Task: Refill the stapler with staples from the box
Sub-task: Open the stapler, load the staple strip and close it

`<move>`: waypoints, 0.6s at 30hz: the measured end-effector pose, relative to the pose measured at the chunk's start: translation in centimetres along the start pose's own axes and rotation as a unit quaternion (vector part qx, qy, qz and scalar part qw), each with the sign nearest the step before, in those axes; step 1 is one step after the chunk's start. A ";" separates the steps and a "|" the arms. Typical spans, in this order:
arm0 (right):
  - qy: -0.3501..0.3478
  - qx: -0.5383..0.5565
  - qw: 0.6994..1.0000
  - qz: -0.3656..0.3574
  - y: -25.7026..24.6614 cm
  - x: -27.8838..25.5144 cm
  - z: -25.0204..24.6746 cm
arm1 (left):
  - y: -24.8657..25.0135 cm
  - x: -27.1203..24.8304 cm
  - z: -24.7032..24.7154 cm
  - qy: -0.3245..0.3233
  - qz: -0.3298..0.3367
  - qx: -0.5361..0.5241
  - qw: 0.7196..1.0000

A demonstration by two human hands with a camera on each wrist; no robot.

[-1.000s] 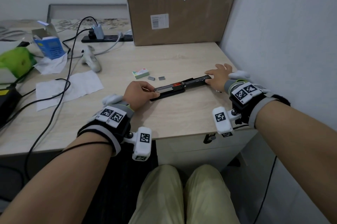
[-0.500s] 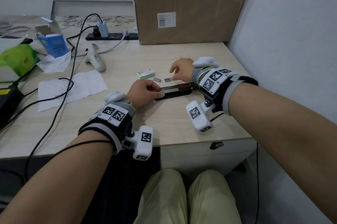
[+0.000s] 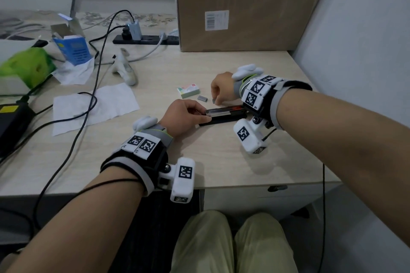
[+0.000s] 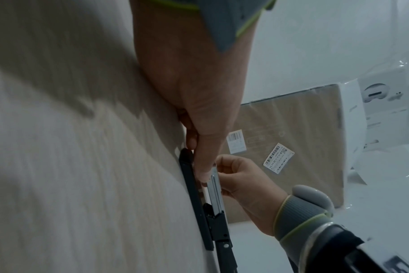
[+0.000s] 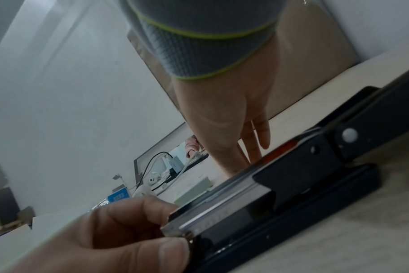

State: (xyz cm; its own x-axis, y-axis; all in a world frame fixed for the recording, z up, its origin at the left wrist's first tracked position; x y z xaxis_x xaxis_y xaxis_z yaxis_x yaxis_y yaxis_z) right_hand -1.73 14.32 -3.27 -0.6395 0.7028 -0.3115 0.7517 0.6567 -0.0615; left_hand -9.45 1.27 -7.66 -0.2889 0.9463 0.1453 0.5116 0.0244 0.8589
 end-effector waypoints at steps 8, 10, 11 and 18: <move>0.109 0.153 0.982 -0.015 1.2 -1.5 -1.4 | 0.0 0.2 -0.1 0.001 -0.005 -0.002 1.000; 0.124 0.214 0.969 -0.025 1.4 -2.5 -1.6 | 0.0 0.2 -0.1 0.003 -0.004 -0.001 1.000; 0.129 0.240 0.962 -0.027 1.5 -3.1 -1.6 | 0.0 0.2 -0.2 0.005 -0.005 -0.002 1.000; 0.210 0.440 0.873 0.021 3.4 -6.9 -1.1 | 0.0 0.1 -0.2 0.012 -0.005 0.015 1.000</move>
State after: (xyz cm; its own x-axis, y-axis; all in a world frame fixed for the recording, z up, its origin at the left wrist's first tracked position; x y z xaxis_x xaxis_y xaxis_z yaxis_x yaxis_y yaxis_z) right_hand 5.03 11.98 -0.32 -0.4715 0.8813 0.0322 0.4906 0.2924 -0.8209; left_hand -9.62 1.34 -7.55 -0.3138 0.9376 0.1498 0.5328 0.0432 0.8452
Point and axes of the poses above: each hand's wrist, its own x-axis towards the middle knuckle, its own z-axis out of the palm, y = z × x, the point moved 4 cm from there along x, towards the middle knuckle, and after that the axes turned 9 degrees about z, right-handed, at the moved point
